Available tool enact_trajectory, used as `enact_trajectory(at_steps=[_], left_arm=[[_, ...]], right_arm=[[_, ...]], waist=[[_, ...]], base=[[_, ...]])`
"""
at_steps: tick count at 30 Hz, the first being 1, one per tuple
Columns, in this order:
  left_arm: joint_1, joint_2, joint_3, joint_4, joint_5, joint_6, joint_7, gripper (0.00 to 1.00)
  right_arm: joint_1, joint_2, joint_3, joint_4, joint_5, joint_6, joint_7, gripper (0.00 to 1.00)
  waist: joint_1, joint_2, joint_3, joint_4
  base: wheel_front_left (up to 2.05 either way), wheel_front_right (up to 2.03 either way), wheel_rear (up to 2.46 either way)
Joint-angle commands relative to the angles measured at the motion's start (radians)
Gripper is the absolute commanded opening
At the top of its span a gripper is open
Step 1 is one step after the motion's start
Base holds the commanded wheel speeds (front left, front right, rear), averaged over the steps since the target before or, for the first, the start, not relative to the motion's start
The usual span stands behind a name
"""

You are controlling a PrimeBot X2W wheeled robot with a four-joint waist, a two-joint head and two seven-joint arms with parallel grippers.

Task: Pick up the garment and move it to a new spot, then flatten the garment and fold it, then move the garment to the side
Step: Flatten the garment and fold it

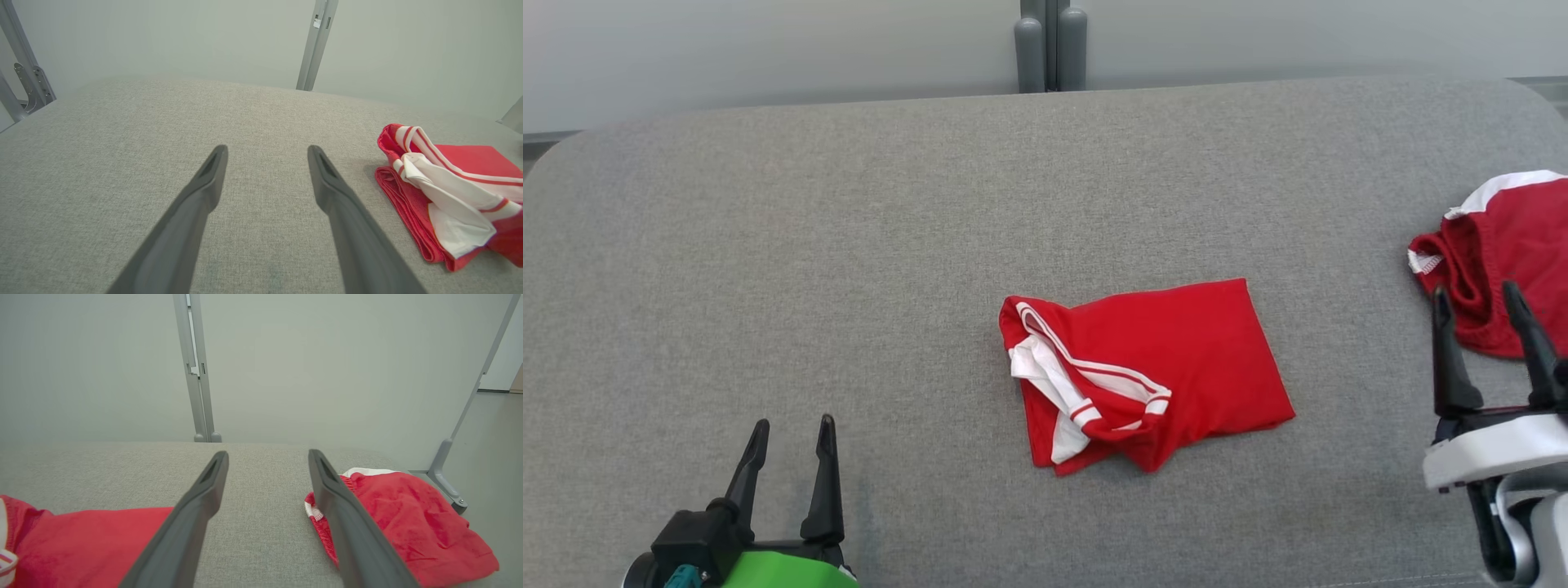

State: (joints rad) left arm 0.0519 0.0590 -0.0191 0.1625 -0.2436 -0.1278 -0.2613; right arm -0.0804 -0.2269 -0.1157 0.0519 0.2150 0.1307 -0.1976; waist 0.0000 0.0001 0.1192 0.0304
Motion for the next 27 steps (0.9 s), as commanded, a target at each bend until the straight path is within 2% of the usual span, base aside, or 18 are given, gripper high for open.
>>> enact_trajectory(at_steps=[1, 2, 9, 14, 19, 23, 27], left_arm=[[0.012, 0.000, -0.001, -0.003, 0.010, -0.004, -0.005, 1.00], [0.013, -0.001, -0.003, -0.003, 0.011, -0.004, -0.005, 1.00], [-0.047, -0.004, -0.045, -0.009, 0.019, -0.004, -0.005, 1.00], [-0.090, -0.004, -0.071, -0.008, 0.021, -0.004, -0.004, 1.00], [-0.114, 0.000, -0.074, -0.003, 0.025, -0.004, -0.004, 1.00], [-0.124, -0.001, -0.069, -0.002, 0.022, -0.004, -0.004, 1.00], [-0.127, -0.001, -0.071, 0.000, 0.019, -0.004, -0.004, 1.00]], right_arm=[[0.005, 0.008, 0.017, 0.030, -0.008, 0.000, -0.017, 0.56], [0.000, 0.011, 0.039, 0.057, -0.006, 0.000, -0.027, 0.02], [-0.146, 0.035, 0.227, 0.287, -0.051, 0.000, -0.067, 0.00], [-0.267, 0.089, 0.294, 0.362, -0.146, 0.000, -0.067, 0.00], [-0.299, 0.132, 0.361, 0.400, -0.212, -0.001, -0.068, 0.00], [-0.269, 0.155, 0.415, 0.377, -0.246, -0.001, -0.068, 0.00], [-0.247, 0.166, 0.455, 0.389, -0.239, -0.001, -0.068, 0.00]], waist=[[0.0000, -0.0001, -0.005, -0.004], [0.0000, -0.0001, -0.004, -0.003], [0.0000, -0.0001, 0.071, 0.031], [0.0000, -0.0001, 0.144, 0.060], [0.0000, -0.0001, 0.171, 0.080], [0.0000, -0.0001, 0.183, 0.090], [0.0000, -0.0001, 0.187, 0.096]], base=[[0.00, 0.00, 0.00], [0.00, 0.00, 0.00], [0.00, 0.00, 0.00], [0.00, 0.00, 0.00], [0.00, 0.00, 0.00], [0.00, 0.00, 0.00], [0.00, 0.00, 0.00]])
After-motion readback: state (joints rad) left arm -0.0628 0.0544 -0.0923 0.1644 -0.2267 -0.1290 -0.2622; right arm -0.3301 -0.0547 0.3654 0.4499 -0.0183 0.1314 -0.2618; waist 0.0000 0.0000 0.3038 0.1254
